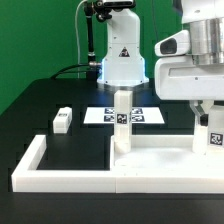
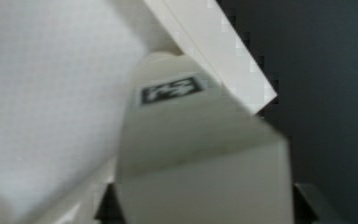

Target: Assemble desk

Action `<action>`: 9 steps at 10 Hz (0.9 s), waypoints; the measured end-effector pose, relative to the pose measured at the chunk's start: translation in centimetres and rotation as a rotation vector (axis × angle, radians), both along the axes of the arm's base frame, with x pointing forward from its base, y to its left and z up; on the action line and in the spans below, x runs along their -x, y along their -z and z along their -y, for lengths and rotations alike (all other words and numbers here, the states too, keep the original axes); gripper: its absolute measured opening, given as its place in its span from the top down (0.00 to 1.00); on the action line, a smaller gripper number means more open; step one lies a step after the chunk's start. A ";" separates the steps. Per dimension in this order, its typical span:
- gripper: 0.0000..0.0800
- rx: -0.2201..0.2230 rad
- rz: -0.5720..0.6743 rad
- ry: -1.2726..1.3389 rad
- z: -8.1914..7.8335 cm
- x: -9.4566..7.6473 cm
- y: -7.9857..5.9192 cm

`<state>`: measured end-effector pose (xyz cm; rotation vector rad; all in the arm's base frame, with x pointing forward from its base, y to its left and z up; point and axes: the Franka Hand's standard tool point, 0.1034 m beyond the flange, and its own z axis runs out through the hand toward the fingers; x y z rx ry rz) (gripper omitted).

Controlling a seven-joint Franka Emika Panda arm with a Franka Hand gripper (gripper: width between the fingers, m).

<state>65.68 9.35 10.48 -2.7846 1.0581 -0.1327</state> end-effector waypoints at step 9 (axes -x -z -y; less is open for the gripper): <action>0.62 -0.290 -0.189 1.156 0.4 1.1 0.3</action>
Offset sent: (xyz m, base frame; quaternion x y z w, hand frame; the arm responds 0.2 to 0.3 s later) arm -0.0076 0.0021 -0.0027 -0.0263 -0.0690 0.4790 0.8747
